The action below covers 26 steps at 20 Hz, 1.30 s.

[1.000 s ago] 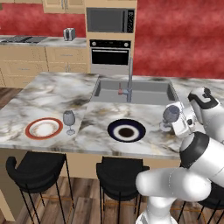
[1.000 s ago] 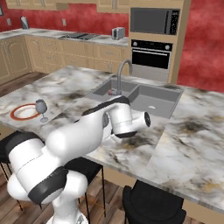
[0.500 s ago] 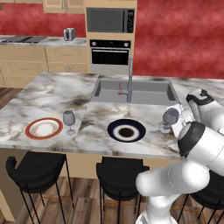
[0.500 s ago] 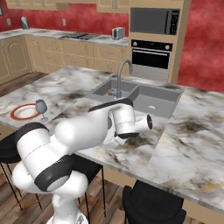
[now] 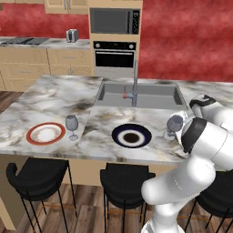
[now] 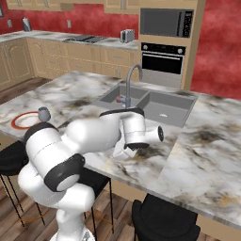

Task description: Retrieve the wine glasses from the counter and place one next to each plate.

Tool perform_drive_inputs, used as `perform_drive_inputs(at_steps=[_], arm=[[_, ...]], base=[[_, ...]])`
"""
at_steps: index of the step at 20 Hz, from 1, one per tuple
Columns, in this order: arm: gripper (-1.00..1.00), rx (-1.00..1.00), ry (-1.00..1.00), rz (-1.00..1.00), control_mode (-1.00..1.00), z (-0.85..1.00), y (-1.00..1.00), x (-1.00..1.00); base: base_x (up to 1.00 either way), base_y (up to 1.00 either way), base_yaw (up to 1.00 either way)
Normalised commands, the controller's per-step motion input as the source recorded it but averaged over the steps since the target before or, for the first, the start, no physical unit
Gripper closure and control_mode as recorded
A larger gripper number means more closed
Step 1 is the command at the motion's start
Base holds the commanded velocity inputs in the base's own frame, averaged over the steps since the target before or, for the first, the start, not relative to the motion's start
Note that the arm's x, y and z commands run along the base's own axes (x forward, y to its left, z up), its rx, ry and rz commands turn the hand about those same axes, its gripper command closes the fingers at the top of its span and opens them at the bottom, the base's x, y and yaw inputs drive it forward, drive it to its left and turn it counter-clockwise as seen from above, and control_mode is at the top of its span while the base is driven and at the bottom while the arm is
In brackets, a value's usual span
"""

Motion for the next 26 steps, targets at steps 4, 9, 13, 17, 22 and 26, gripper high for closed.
perform_drive_inputs(at_steps=[4,9,13,17,22,26], arm=[[1.00,0.00,0.00,0.00,-1.00,-0.21,0.00,0.22],[1.00,0.00,0.00,0.00,-1.00,-0.16,0.00,0.38],[1.00,0.00,0.01,0.00,-1.00,-0.13,0.00,0.29],[1.00,0.00,0.00,0.00,-1.00,-0.16,0.00,0.14],[1.00,0.00,0.00,0.00,-1.00,-0.26,-0.01,0.00],[1.00,0.00,0.00,0.00,-1.00,-0.28,-0.01,0.00]], base=[[0.00,0.00,0.00],[0.00,0.00,0.00],[0.00,0.00,0.00],[0.00,0.00,0.00],[0.00,0.00,0.00],[0.00,0.00,0.00]])
